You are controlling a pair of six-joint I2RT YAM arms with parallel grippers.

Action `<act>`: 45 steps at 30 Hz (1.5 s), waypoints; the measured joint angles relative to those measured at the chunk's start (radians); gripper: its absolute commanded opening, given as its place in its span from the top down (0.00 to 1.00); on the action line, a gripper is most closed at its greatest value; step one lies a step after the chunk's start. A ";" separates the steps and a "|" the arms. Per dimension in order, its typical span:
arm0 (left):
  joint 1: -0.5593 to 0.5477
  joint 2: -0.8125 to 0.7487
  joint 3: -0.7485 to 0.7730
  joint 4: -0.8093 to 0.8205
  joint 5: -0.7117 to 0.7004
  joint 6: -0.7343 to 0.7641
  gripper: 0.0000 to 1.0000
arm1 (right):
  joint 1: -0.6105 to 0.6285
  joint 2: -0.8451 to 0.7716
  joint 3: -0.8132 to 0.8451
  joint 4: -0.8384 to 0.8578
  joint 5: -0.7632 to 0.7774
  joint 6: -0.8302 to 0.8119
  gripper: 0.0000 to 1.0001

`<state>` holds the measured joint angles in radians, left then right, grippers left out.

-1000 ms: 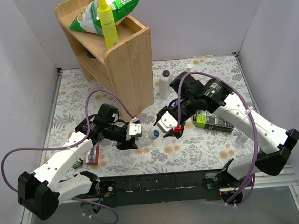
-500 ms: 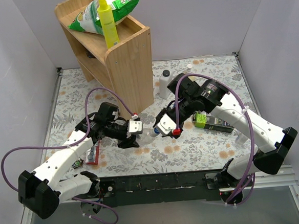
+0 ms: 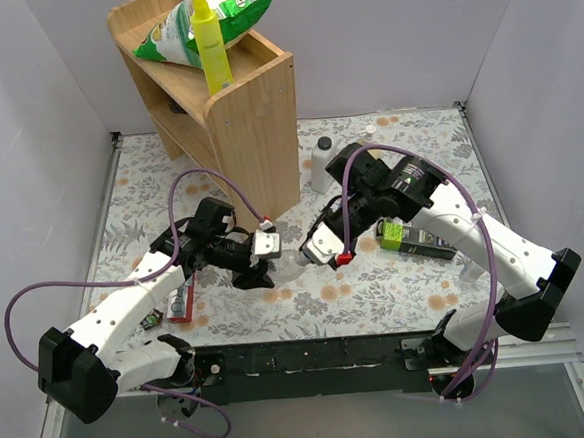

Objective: Screw on the bottle caps

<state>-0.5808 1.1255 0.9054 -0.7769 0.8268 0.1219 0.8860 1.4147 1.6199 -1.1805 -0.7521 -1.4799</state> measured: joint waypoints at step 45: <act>0.009 0.005 -0.029 0.079 0.001 -0.175 1.00 | -0.008 -0.183 -0.343 0.457 0.076 0.423 0.99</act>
<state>-0.5716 1.1309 0.8764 -0.6975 0.8280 -0.0536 0.8783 1.2316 1.2774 -0.7235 -0.6758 -1.0565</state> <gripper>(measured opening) 0.348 0.397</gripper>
